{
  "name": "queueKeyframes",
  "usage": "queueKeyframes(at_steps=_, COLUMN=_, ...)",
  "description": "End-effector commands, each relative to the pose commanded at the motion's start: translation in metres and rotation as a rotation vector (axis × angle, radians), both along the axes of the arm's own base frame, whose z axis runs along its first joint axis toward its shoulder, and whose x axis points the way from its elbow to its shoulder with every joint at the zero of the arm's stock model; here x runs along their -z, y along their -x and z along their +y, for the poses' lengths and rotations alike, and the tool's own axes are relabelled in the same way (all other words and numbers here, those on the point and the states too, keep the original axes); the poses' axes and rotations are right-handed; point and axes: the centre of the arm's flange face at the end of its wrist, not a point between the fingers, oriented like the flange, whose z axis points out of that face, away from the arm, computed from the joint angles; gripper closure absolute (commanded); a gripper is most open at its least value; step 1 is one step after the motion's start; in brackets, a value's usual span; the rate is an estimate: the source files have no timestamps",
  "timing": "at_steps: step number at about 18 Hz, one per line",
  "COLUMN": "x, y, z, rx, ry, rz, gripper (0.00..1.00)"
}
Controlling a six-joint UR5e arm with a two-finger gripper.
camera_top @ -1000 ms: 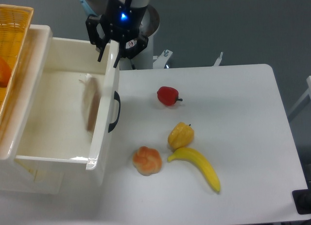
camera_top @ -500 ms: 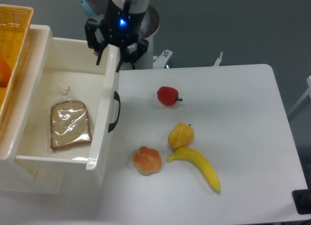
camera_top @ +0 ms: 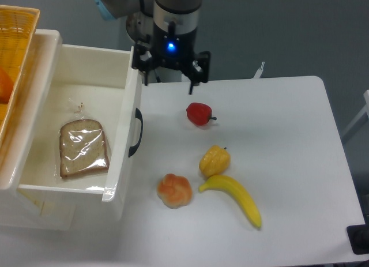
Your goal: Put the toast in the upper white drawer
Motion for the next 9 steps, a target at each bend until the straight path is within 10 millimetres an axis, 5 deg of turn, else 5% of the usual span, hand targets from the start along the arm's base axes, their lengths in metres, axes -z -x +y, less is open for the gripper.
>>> queueKeyframes(at_steps=4, x=0.020, y=0.005, z=-0.011, rx=0.161, ry=0.120, rz=0.040, gripper=0.00)
queueKeyframes(at_steps=9, x=0.036, y=0.030, z=-0.016, rx=0.140, ry=0.126, rz=0.049, gripper=0.00)
